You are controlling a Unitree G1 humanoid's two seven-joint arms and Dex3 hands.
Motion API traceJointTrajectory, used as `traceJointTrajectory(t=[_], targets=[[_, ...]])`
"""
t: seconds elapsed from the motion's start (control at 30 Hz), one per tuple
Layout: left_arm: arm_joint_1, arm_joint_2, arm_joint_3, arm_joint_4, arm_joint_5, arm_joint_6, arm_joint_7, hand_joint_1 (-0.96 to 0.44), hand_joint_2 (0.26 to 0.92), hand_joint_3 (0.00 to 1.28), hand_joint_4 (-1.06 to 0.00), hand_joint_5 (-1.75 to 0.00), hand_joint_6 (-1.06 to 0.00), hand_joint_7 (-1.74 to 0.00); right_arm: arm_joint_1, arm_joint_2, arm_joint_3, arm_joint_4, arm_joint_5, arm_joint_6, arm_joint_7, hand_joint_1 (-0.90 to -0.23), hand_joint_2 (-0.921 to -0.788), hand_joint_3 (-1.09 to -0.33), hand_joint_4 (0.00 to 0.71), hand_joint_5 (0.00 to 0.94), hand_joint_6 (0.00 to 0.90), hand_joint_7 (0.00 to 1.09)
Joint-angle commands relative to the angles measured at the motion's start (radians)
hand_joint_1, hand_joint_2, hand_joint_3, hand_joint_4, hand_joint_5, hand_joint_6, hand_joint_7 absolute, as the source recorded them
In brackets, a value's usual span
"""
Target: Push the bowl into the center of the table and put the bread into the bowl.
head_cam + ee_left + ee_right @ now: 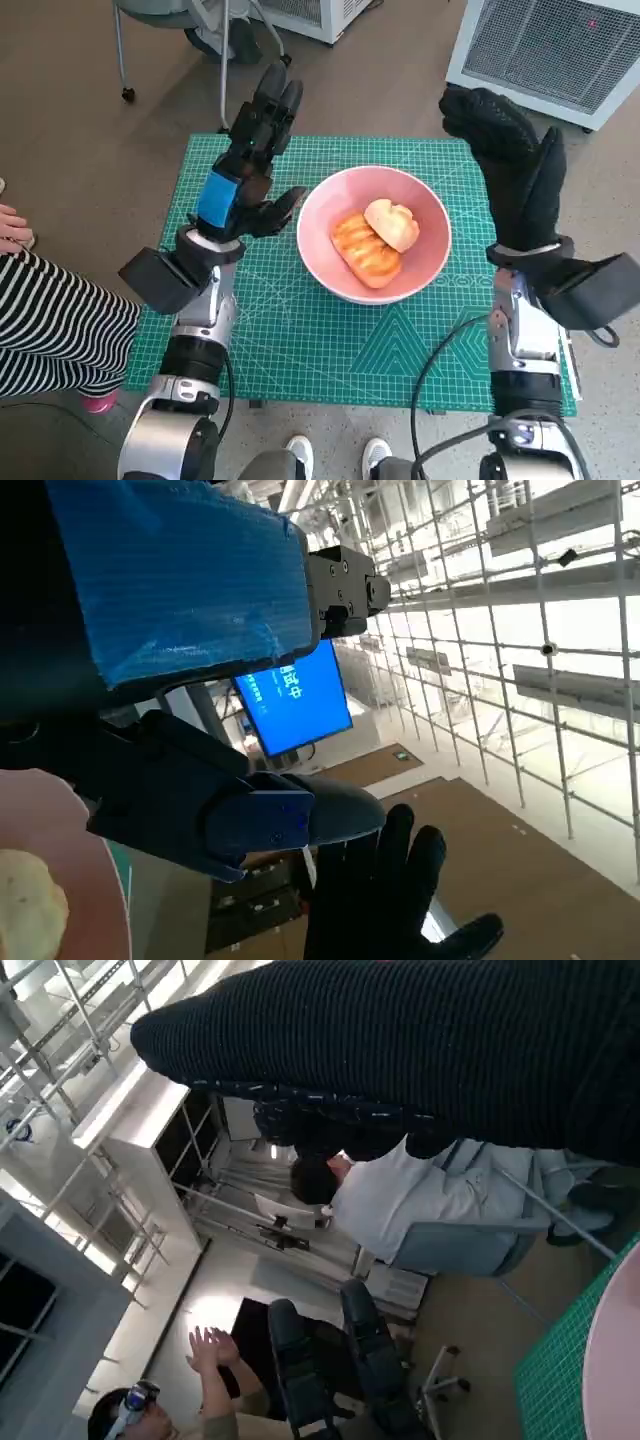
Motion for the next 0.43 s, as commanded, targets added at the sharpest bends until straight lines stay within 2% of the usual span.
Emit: traceJointTrajectory(t=[0.03,0.43], targets=[[0.010,0.007,0.007,-0.018,-0.024,0.011,-0.012,-0.71,0.921,0.38,-0.01,-0.01,-0.03,-0.06,0.018,-0.002,-0.006,0.001,0.002,0.012,0.005,-0.720,-0.921,-0.693,0.155,0.002,0.070,0.41],[0.016,0.003,0.010,-0.018,-0.032,0.012,-0.013,-0.69,0.921,0.36,-0.03,-0.01,-0.03,-0.07,0.020,0.001,-0.008,-0.003,-0.001,0.014,-0.002,-0.729,-0.921,-0.689,0.155,0.001,0.077,0.42]])
